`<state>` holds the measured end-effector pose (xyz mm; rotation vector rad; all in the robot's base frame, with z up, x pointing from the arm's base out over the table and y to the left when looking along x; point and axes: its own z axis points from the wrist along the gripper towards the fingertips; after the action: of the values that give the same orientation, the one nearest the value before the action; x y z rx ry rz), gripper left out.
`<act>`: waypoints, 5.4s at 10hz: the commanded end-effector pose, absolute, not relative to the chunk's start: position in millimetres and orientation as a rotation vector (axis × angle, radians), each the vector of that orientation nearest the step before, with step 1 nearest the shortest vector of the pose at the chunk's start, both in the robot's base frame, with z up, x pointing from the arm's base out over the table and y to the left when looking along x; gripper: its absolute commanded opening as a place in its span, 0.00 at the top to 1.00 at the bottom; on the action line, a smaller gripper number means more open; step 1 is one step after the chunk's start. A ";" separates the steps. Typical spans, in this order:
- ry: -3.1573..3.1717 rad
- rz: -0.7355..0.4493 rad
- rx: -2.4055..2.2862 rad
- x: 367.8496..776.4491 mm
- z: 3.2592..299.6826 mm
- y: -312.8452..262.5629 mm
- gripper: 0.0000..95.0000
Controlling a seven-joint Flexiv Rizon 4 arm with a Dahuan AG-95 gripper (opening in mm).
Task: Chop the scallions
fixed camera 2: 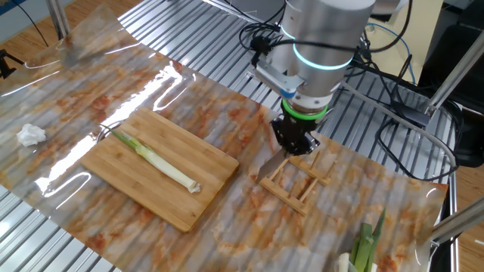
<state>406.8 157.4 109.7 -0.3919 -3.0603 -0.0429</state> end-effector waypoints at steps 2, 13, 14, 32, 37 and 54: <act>-3.052 -0.053 -0.407 409.0 131.8 151.7 1.00; -3.083 0.005 -0.296 480.7 172.9 93.5 1.00; -3.089 0.011 -0.282 489.2 170.8 86.9 1.00; -3.152 -0.009 -0.057 564.2 89.6 -2.6 1.00; -3.149 -0.031 -0.057 568.3 74.9 -15.1 1.00; -3.179 -0.033 -0.096 558.8 42.8 -13.4 1.00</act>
<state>558.0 -14.0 45.4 -0.0973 -3.1746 -0.0305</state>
